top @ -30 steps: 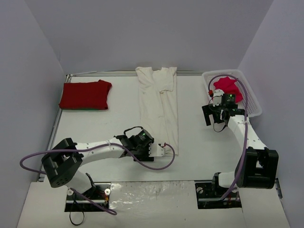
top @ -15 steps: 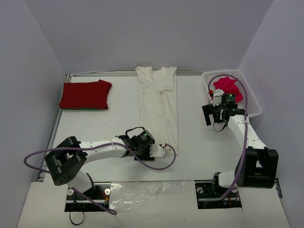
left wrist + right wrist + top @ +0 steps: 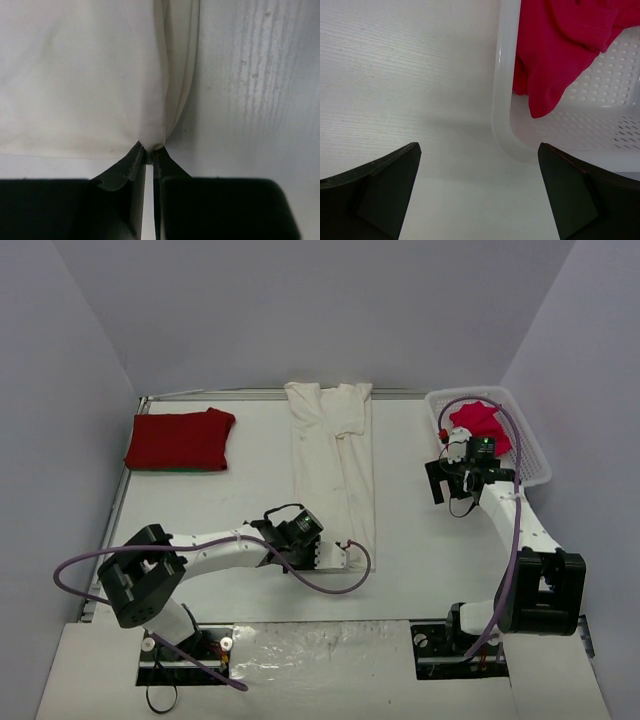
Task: Fold and stack the t-shirts
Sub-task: Grab the bottom of the folded rectangular tshirt with both arms
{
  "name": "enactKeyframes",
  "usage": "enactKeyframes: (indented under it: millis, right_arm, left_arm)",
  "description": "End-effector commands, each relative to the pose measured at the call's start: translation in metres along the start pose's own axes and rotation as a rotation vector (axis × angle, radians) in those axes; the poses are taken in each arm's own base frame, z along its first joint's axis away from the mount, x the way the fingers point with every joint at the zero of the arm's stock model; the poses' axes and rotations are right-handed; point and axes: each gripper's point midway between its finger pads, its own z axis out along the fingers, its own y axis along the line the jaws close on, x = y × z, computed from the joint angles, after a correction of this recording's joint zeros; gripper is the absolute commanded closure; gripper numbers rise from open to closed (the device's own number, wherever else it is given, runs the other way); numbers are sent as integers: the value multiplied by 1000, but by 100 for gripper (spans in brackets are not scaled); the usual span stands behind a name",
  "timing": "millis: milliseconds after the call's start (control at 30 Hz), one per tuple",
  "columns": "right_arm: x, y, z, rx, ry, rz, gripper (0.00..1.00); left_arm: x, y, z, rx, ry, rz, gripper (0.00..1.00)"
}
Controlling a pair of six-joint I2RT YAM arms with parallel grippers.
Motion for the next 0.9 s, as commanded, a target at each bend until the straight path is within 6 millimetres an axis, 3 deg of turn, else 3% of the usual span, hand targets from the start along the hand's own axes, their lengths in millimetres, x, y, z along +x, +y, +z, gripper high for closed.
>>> enactKeyframes:
  millis: [0, 167, 267, 467, 600, 867]
  right_arm:
    - [-3, 12, -13, -78, -4, 5, 0]
    - [-35, 36, -44, -228, -155, -34, 0]
    - [-36, 59, -55, -354, -197, -96, 0]
    - [-13, 81, -76, -385, -263, -337, 0]
    - [-10, 107, -92, -425, -296, -460, 0]
    - [35, 161, -81, -670, -208, -753, 4]
  left_arm:
    - [-4, -13, -11, 137, -35, -54, 98]
    - [-13, -10, -23, 228, -93, -131, 98]
    - [-13, -7, -23, 252, -89, -174, 98]
    - [-17, -8, -28, 360, -106, -276, 98]
    - [-17, -4, -28, 370, -112, -346, 98]
    - [-15, 17, -23, 356, -120, -417, 98]
